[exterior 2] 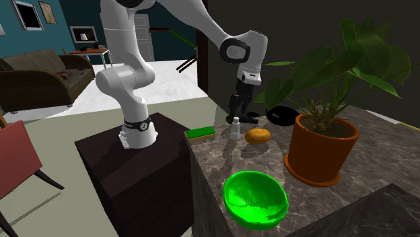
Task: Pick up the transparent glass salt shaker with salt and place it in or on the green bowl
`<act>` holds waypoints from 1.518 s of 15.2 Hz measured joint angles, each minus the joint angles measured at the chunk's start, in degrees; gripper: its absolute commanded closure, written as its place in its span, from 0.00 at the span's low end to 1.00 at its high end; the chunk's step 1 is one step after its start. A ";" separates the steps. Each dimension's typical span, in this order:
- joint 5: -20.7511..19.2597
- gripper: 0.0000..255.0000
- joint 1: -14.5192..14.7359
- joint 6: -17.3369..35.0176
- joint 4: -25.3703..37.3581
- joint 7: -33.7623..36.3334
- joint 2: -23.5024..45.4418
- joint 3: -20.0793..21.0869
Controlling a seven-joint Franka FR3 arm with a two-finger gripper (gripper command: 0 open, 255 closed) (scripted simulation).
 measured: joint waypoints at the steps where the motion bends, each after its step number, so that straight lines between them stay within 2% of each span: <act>1: -0.44 0.00 0.06 0.74 -0.17 0.34 0.71 -0.05; 6: -2.22 0.00 0.44 4.52 -1.78 1.85 3.31 -0.28; 13: -2.38 0.00 0.50 5.11 -2.17 2.03 3.52 -0.29; 14: -2.38 1.00 0.50 5.11 -2.17 2.03 3.52 -0.29; 23: -2.42 1.00 0.43 4.99 -1.99 1.98 3.35 -0.34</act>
